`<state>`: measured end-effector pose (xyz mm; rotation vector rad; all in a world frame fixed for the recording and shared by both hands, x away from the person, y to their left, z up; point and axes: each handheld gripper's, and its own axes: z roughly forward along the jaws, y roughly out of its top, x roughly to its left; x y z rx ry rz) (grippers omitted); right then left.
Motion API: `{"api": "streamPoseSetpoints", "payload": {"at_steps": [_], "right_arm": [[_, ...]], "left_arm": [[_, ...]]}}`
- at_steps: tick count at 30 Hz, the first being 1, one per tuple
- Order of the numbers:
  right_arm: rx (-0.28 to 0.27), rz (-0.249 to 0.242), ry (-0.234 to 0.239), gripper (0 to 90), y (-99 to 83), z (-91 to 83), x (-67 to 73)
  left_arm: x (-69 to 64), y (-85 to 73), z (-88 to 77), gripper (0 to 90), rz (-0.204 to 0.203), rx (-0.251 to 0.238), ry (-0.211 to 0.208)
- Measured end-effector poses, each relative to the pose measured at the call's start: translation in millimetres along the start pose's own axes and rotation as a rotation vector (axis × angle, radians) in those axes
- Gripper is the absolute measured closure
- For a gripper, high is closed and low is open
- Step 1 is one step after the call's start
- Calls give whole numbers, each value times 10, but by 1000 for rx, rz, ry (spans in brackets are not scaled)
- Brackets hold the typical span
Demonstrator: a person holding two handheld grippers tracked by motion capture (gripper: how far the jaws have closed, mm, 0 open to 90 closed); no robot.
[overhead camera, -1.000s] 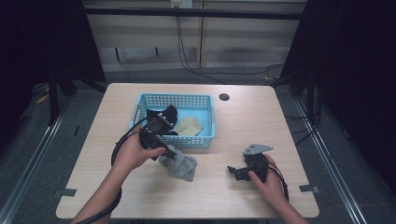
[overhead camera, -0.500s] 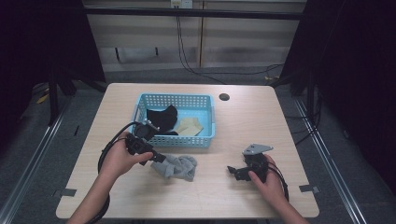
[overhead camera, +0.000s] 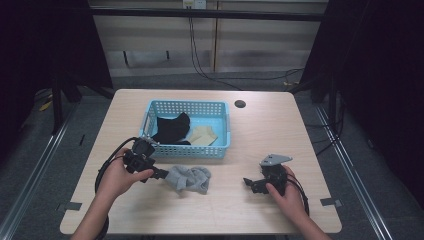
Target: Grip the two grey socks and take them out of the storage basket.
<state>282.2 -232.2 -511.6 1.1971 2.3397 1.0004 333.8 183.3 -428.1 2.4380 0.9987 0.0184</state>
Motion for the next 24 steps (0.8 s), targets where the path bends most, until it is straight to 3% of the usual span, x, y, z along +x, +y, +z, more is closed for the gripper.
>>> {"api": "streamPoseSetpoints", "payload": {"at_steps": [14,24], "right_arm": [[1,0,-1,110,0,0,1],[1,0,-1,110,0,0,1]], "left_arm": [[150,-320,178,288,-9,-28,24],[205,-445,255,279,31,-98,54]]}}
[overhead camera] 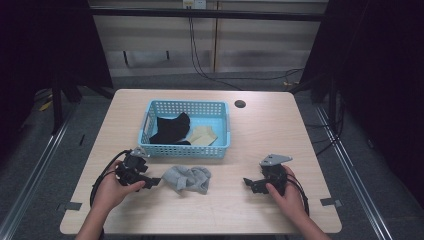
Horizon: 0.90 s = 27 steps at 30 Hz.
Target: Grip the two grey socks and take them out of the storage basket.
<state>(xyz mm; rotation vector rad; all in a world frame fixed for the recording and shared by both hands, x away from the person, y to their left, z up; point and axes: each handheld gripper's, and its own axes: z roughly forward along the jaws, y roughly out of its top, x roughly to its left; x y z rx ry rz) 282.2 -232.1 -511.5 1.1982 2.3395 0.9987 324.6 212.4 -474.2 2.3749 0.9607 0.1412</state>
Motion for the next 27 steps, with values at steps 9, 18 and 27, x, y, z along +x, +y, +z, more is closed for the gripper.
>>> {"api": "streamPoseSetpoints", "payload": {"at_steps": [9,18,27], "right_arm": [[0,0,0,110,0,0,0],[0,0,0,111,0,0,0],[0,0,0,111,0,0,0]], "left_arm": [[5,-100,100,255,-2,-29,16],[-7,-172,168,184,66,-105,52],[-18,-224,206,145,66,-165,62]]}}
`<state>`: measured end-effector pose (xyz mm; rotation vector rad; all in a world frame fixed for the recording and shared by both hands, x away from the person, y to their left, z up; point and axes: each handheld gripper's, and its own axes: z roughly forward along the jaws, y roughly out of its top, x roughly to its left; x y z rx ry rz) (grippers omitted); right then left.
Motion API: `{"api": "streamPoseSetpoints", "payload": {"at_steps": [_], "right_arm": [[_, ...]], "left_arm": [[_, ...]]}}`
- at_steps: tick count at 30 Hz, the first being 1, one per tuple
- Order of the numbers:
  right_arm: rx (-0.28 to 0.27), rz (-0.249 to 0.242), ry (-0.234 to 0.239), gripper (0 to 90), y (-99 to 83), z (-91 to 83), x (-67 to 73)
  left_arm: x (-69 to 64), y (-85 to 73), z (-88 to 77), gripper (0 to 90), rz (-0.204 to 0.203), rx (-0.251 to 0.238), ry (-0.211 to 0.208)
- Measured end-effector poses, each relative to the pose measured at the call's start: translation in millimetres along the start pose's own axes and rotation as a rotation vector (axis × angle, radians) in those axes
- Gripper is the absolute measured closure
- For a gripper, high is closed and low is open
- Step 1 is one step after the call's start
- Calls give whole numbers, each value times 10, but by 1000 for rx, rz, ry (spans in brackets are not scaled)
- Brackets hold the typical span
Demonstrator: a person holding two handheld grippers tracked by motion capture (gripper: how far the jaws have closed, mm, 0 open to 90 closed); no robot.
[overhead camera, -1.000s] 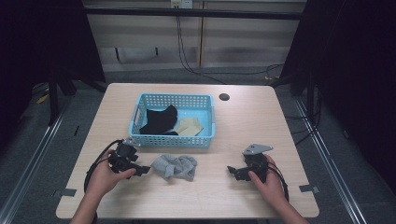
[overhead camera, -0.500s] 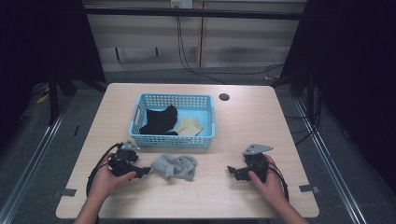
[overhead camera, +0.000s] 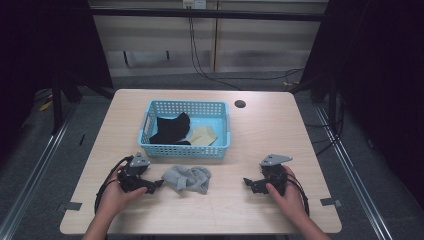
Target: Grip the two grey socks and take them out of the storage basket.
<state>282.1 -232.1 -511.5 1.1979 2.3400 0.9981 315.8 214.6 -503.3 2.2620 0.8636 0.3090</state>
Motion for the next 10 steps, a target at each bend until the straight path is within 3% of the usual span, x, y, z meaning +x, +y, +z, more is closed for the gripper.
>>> {"api": "streamPoseSetpoints", "payload": {"at_steps": [3,10], "right_arm": [[0,0,0,111,0,0,0],[0,0,0,111,0,0,0]], "left_arm": [[-15,-50,38,84,10,-50,-4],[-25,-43,46,51,4,-43,-7]]}}
